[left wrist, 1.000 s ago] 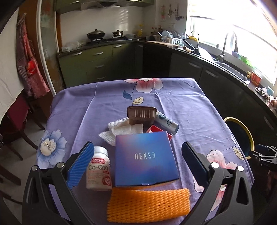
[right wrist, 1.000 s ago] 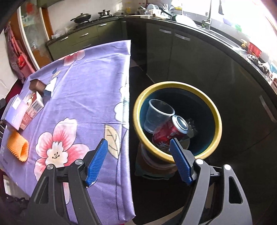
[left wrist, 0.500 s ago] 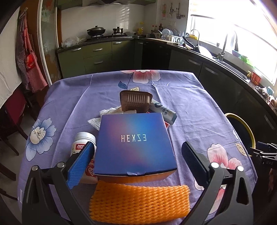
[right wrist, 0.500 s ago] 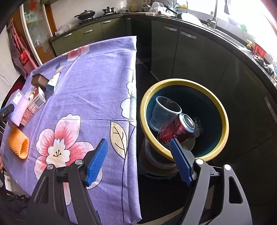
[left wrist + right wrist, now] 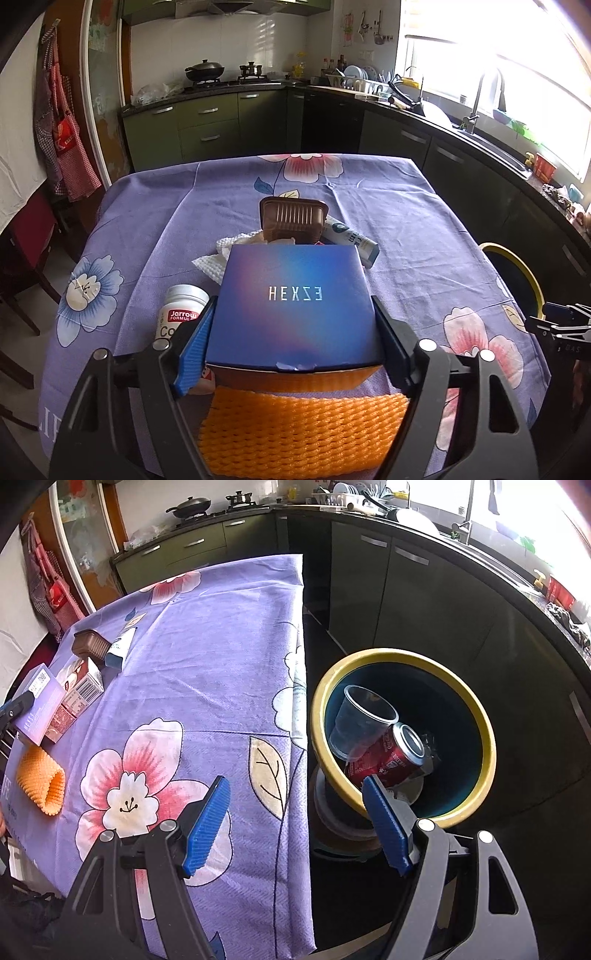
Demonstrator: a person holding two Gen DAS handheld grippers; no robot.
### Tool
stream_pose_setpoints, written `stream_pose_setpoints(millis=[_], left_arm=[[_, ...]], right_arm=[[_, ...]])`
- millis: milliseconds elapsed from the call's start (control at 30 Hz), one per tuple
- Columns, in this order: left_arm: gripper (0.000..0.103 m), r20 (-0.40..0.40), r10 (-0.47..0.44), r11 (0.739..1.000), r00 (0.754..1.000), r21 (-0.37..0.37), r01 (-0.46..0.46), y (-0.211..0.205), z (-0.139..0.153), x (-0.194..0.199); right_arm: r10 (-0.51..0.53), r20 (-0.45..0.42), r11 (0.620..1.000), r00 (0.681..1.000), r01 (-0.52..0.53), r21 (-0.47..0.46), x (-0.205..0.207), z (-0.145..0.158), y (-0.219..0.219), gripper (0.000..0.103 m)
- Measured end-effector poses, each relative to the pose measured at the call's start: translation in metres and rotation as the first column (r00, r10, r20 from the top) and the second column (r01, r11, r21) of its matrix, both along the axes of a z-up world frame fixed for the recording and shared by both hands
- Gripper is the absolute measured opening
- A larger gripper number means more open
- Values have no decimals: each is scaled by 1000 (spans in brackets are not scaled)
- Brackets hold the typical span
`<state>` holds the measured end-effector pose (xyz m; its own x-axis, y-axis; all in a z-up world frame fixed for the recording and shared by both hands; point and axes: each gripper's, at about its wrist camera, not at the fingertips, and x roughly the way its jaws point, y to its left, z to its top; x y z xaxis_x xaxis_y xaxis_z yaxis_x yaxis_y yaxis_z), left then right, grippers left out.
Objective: Collect trash
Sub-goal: 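Grasp the blue HEXZE box with the left gripper, then carry the blue box over the bin and open the left gripper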
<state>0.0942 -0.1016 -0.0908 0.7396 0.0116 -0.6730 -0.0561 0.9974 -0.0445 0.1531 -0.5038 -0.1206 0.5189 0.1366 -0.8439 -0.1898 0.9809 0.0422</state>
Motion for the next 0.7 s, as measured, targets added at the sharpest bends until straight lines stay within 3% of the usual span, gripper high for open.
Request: stream_pose_setpoints(millis=[300,567,700], left_arm=[[73,31,-74,996,997,-37,75,8,27,-7],[73,15,-194,976,981,-97,195,17,72,9],[73,20,-233,968,972,-89,233,11,88,16]], right_arm=[[3,4,1000,1000,-3,-2,-4,2,1,73],[-4,19,1000,1000,4,3,-13,6,-4,73],[-22,13,1000,1000,22,10,-19,2,-13,73]])
